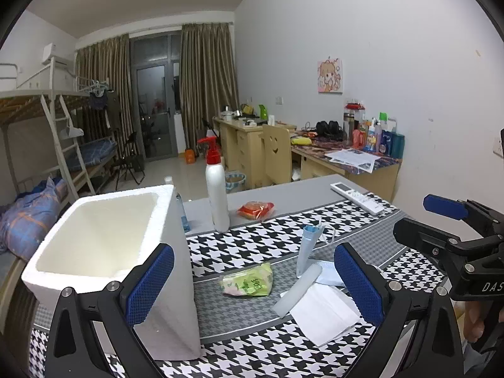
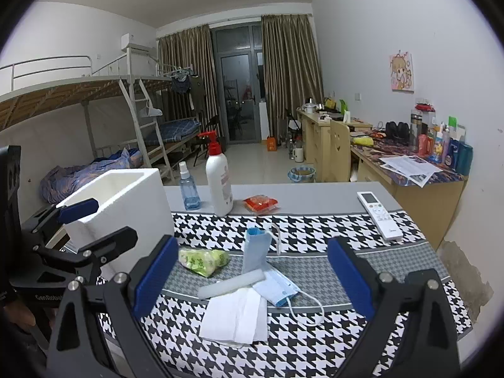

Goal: Organize soft objects

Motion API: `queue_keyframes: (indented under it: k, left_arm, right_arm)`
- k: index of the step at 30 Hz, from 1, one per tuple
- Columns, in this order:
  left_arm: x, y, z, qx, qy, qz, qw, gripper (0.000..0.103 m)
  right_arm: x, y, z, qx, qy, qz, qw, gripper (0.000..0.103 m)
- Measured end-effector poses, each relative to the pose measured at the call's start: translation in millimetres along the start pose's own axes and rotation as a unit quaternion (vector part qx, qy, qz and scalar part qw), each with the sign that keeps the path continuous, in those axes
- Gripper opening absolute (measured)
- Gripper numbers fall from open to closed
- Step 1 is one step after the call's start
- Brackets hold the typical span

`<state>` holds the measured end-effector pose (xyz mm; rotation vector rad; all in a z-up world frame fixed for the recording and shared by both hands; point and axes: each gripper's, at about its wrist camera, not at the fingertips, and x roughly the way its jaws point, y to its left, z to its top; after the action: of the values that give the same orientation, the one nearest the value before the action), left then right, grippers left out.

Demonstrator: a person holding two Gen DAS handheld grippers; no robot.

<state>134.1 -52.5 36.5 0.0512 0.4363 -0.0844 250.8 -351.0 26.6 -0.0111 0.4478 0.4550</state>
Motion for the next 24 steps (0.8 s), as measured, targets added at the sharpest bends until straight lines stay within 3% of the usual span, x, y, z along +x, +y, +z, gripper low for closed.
queue_keyframes:
  k: [24]
  left_arm:
    - [39, -20, -5, 0.016, 0.037, 0.011, 0.9991, 0.102]
  right_arm:
    - [36, -29, -8, 0.011, 0.043, 0.005, 0.999, 0.098]
